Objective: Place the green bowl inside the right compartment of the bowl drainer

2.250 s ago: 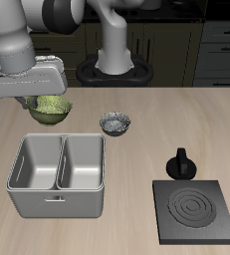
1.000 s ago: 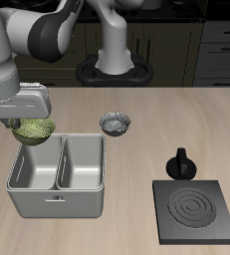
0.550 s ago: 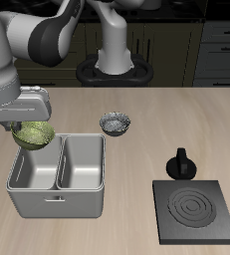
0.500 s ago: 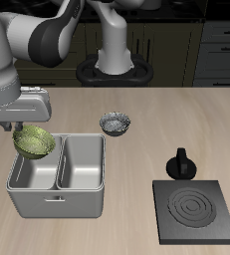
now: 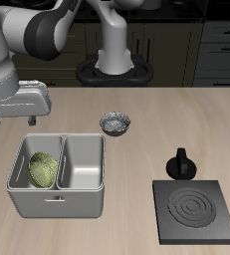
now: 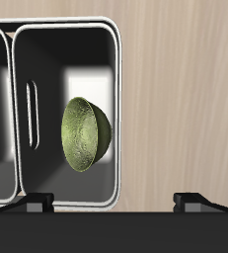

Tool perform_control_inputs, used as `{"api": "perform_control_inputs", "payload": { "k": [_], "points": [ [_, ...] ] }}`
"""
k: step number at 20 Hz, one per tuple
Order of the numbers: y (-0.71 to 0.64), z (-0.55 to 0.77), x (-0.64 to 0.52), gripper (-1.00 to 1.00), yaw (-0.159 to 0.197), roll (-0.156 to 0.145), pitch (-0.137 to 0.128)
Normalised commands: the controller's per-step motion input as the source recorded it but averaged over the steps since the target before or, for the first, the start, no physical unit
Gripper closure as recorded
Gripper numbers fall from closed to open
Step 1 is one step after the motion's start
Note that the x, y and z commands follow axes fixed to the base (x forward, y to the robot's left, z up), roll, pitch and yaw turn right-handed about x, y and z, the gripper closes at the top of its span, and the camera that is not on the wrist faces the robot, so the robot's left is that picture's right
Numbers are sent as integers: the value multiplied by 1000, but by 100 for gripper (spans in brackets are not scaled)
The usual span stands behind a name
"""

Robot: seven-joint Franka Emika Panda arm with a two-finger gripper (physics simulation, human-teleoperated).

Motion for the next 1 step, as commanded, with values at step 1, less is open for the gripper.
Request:
{"api": "perform_control_inputs", "payload": {
  "k": [1],
  "points": [
    [206, 311, -175, -100, -13, 62, -57]
  ]
}}
